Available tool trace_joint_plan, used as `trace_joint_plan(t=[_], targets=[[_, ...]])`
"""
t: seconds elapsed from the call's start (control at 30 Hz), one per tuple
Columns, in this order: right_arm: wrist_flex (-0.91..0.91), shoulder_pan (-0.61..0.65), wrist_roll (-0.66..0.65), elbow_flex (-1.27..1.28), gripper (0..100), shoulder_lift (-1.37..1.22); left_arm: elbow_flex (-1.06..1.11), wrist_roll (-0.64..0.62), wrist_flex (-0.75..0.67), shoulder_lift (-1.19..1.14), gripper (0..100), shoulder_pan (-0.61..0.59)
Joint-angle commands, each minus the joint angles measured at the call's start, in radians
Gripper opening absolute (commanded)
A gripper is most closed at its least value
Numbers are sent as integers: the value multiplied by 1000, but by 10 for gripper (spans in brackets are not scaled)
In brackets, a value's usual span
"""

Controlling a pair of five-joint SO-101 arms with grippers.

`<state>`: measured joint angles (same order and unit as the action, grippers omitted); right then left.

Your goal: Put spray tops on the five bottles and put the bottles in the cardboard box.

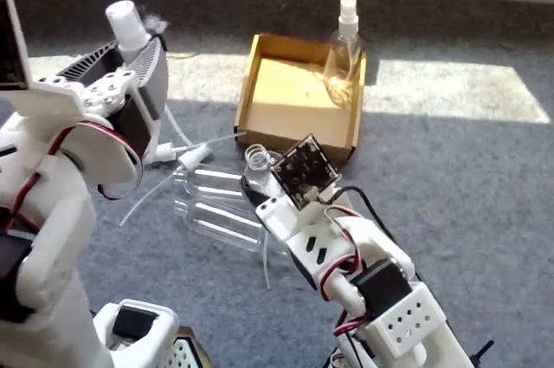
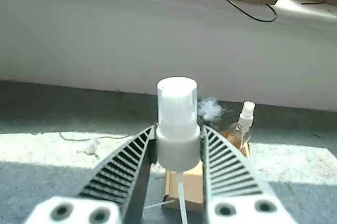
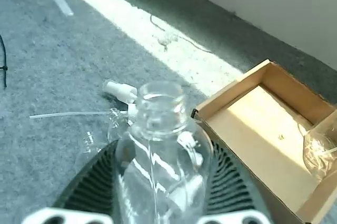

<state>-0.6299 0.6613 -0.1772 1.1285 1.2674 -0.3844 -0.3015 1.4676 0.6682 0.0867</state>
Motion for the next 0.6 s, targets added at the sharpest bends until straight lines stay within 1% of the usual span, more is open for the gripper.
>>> trace_joint_plan(t=[0.0,0.17,0.27,0.37,0.57], targets=[[104,7,15,114,5,145,-25,-17,-63,13,5,84],[113,5,14,232,5,251,-24,-17,-63,7,5,234],[120,5,14,246,5,278,-22,-17,-61,7,5,288],[125,5,14,249,5,295,25,-17,-74,7,5,298],[122,5,14,251,5,329,199,-17,-227,7,5,302]])
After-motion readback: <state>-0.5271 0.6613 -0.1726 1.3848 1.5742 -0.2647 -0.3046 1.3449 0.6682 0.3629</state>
